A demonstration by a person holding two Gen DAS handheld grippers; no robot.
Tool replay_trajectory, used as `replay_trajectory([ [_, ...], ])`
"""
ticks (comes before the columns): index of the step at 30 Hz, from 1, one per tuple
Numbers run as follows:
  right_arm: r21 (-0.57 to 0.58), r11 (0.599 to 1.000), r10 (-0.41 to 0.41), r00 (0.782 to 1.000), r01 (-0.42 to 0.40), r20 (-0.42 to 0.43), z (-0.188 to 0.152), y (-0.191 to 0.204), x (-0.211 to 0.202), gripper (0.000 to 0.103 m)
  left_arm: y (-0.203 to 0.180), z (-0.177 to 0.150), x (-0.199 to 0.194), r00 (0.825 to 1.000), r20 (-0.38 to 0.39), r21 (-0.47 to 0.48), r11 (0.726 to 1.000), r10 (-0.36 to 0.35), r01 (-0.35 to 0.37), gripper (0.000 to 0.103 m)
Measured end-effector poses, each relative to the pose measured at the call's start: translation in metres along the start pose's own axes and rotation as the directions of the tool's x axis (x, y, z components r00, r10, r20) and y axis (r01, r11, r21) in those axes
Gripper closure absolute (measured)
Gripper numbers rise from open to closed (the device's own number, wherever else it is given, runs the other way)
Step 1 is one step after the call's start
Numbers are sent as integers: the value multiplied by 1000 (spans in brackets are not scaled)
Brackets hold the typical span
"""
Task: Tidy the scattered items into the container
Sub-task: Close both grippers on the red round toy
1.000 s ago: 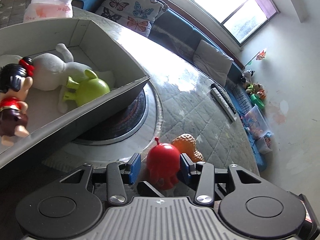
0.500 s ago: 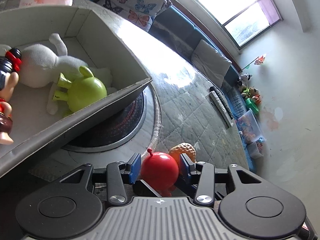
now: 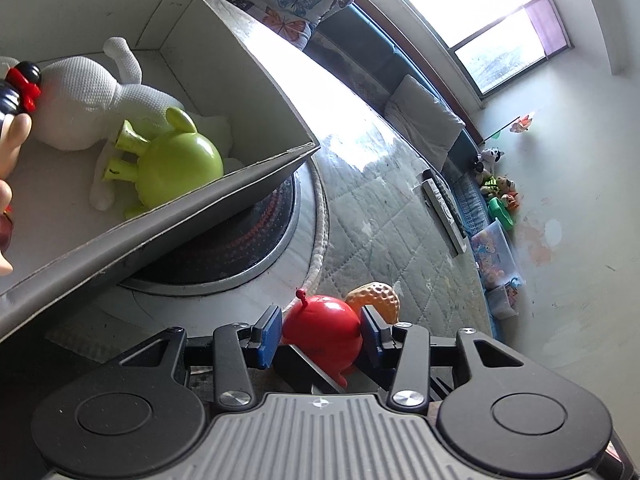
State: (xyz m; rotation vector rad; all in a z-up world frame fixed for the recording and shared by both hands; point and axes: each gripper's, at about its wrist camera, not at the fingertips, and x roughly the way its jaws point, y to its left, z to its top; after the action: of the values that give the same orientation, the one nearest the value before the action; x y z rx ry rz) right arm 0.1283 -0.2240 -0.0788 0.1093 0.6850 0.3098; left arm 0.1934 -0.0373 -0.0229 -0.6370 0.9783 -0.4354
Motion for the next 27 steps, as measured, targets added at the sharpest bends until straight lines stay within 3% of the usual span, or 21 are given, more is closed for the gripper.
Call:
replay_trajectory([
  [13, -27, 1000, 8, 1000, -9, -25, -2, 7, -1, 46, -2, -5, -9, 1000, 16, 29, 1000, 4, -4, 57],
  [27, -64, 997, 26, 998, -30, -59, -23, 33, -26, 44, 8, -33, -37, 1000, 0, 45, 999, -20, 20, 57],
])
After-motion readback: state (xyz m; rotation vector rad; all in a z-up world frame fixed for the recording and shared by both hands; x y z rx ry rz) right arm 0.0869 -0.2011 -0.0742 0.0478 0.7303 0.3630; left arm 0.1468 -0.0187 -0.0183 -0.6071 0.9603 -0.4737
